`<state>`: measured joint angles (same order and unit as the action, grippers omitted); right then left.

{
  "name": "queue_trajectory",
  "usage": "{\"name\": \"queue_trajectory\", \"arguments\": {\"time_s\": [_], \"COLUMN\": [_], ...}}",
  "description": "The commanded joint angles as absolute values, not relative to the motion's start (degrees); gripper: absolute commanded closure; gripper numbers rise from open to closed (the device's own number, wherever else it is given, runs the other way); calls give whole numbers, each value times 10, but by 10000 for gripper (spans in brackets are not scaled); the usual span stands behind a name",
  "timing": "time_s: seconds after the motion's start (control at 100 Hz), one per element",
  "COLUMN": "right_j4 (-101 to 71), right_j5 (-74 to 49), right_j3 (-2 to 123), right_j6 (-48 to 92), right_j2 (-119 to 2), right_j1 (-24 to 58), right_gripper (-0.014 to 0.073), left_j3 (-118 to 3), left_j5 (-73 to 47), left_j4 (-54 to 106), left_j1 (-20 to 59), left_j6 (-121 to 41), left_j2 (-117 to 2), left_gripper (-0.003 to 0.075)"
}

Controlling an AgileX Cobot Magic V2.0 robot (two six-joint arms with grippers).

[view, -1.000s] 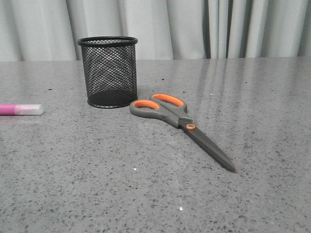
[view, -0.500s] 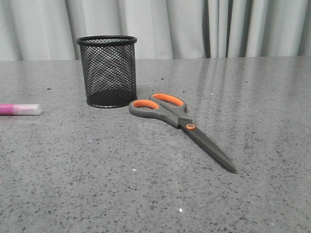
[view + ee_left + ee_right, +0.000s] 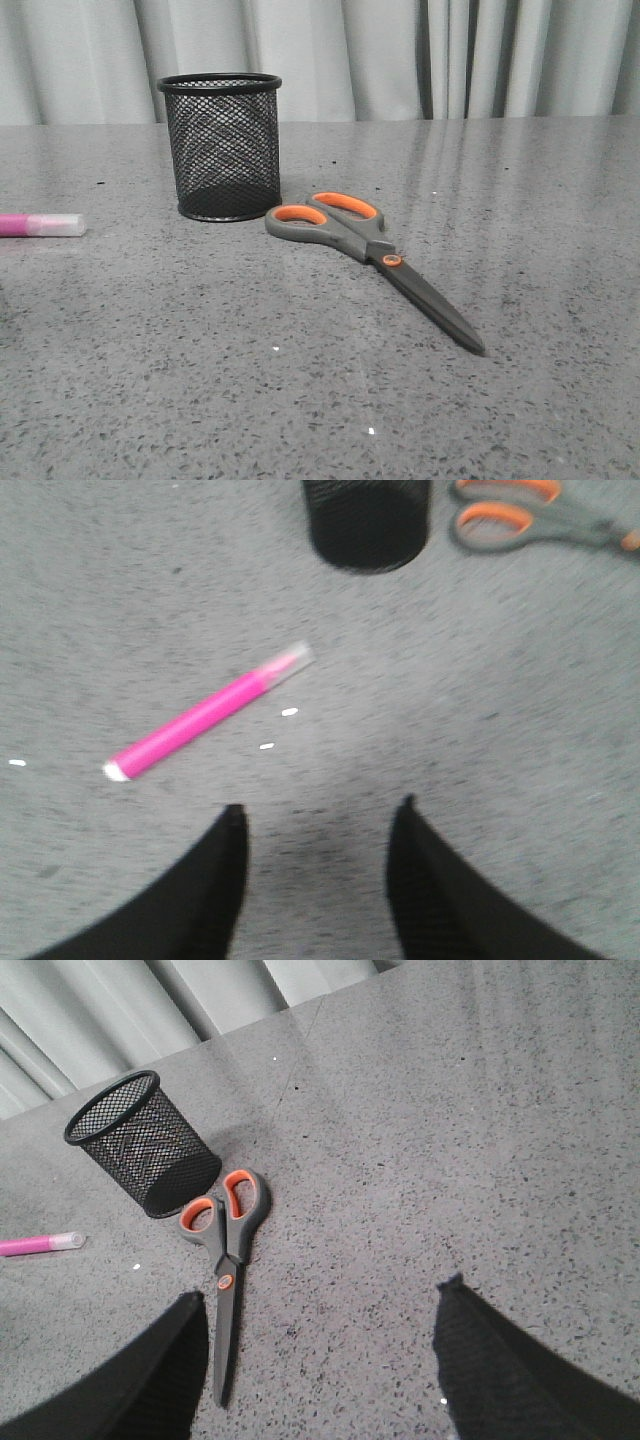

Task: Put pen and scissors into bin
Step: 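Lower the left gripper over the pink highlighter and close on it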

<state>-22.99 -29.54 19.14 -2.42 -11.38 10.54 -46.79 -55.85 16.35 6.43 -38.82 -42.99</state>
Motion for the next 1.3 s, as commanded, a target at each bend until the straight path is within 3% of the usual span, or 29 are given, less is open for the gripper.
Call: {"name": "queue_trajectory", "arguments": {"time_s": [0.0,0.17,0.38,0.73,0.95,1.29], "right_j4": [-237,-237,-237,-237,-237,-237], "right_j5": [-259,-267,-284,-280,-282,-282], "right_j3": [211,211,211,211,211,211], "right_j6": [-15,-15,-5,-5,-5,-5], "right_j2": [-125,-125,-125,-125,-125,-125], "right_j1": [103,103,103,103,103,103], "right_gripper": [162,162,162,162,162,162], "left_j3": [-508,-520,-537,-671,-769,-803], "left_j5": [-536,-543,-573,-581,-666,-685], "left_j4": [124,92,22,17,90,111], "left_j1": [89,126,169,168,149,122], "left_j6": [-394,-479,-644,-744,-824,-828], "left_j2": [-465,-529,-638,-811,-923,-981], "left_gripper": [307,386,391,391,427,474]}}
